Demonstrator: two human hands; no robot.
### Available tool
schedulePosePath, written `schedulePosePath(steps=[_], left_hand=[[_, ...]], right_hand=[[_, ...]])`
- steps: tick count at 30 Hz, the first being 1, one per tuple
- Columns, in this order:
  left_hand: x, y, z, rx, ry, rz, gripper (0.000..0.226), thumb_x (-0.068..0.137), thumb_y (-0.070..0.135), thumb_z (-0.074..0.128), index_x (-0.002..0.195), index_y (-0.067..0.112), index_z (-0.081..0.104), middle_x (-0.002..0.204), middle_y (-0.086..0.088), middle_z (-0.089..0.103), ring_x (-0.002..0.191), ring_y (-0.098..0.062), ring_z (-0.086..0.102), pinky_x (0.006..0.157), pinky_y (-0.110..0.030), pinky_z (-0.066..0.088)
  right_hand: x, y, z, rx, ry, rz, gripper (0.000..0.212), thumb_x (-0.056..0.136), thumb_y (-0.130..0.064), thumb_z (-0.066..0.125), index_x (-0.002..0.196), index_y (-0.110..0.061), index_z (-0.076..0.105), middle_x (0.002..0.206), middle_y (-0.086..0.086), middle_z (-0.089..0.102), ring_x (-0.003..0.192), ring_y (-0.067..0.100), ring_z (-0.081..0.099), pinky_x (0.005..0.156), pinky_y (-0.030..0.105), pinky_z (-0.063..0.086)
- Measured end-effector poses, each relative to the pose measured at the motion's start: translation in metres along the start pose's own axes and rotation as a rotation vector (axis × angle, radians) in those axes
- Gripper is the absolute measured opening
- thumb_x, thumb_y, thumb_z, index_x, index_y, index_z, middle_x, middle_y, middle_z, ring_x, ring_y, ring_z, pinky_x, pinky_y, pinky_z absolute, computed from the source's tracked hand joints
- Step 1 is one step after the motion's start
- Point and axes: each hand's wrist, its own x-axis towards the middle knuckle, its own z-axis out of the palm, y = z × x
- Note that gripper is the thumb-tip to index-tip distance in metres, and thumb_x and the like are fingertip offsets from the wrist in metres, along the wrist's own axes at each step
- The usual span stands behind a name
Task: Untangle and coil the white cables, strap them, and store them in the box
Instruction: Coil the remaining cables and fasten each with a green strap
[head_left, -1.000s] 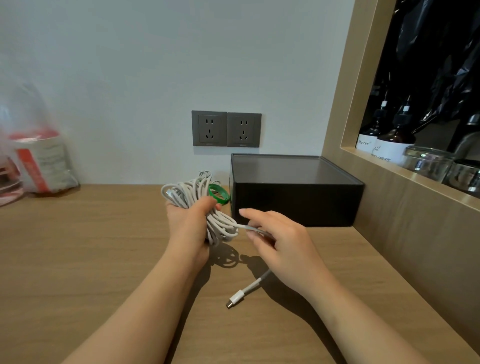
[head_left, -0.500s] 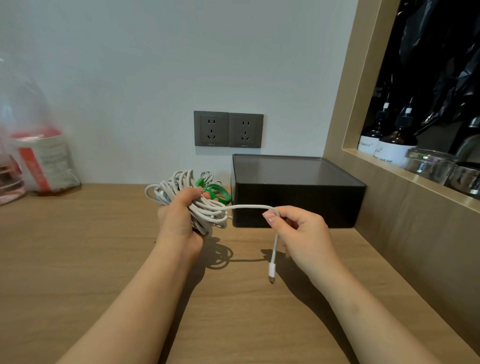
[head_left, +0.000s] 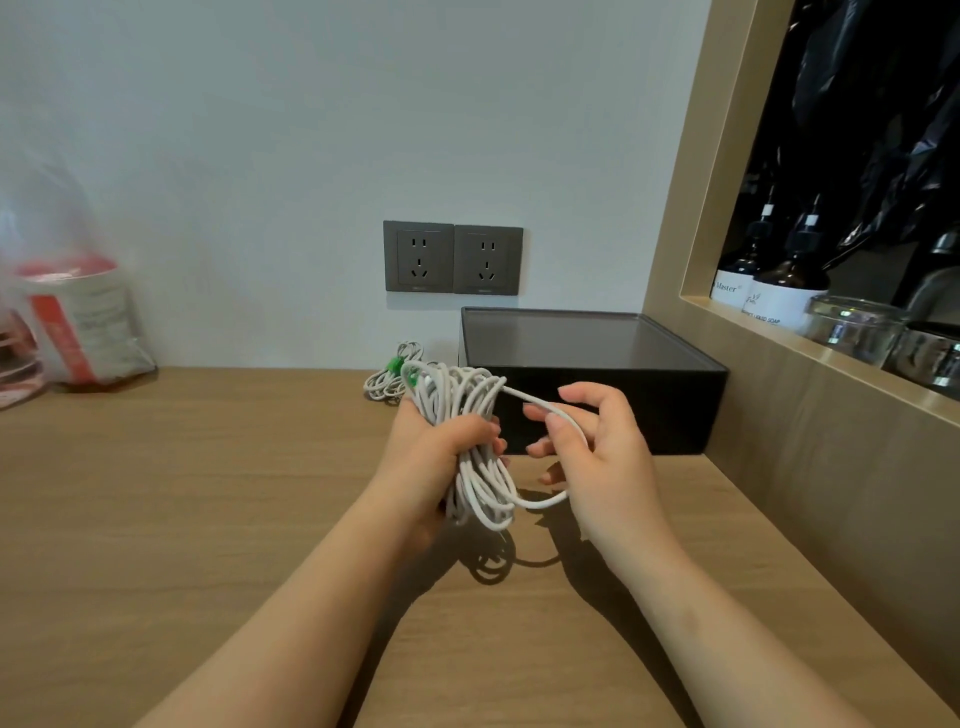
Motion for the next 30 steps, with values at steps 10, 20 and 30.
schedulePosePath(steps=[10,20,30], left_hand=[[0.003,-0.009,0.002,-0.175,0.107,-0.056,0.044,0.08,-0.004,0.061,0.119,0.015,0.051,0.085,-0.013,0.062,0.07,-0.023,0.067,0.065,-0.04,0.056],[0.004,-0.012,0.004,-0.12,0.116,0.032,0.05,0.076,-0.004,0.065,0.121,0.012,0.048,0.098,-0.017,0.062,0.081,-0.029,0.067,0.069,-0.04,0.056],[0.005,-0.015,0.004,-0.026,0.094,0.084,0.057,0.073,0.003,0.073,0.123,0.012,0.047,0.107,-0.02,0.062,0.093,-0.034,0.066,0.077,-0.043,0.056]], right_hand=[[-0.004,0.006,0.006,-0.328,-0.056,-0.217,0.017,0.093,-0.023,0.051,0.087,-0.038,0.052,0.084,-0.019,0.057,0.087,0.0,0.055,0.07,0.014,0.046],[-0.008,0.002,0.009,-0.262,-0.117,-0.109,0.016,0.094,-0.024,0.051,0.083,-0.035,0.045,0.075,-0.015,0.056,0.075,-0.013,0.057,0.053,0.006,0.045],[-0.008,0.003,0.008,-0.323,-0.142,-0.205,0.013,0.09,-0.018,0.057,0.094,-0.028,0.065,0.08,-0.023,0.055,0.082,-0.006,0.057,0.067,0.005,0.045]])
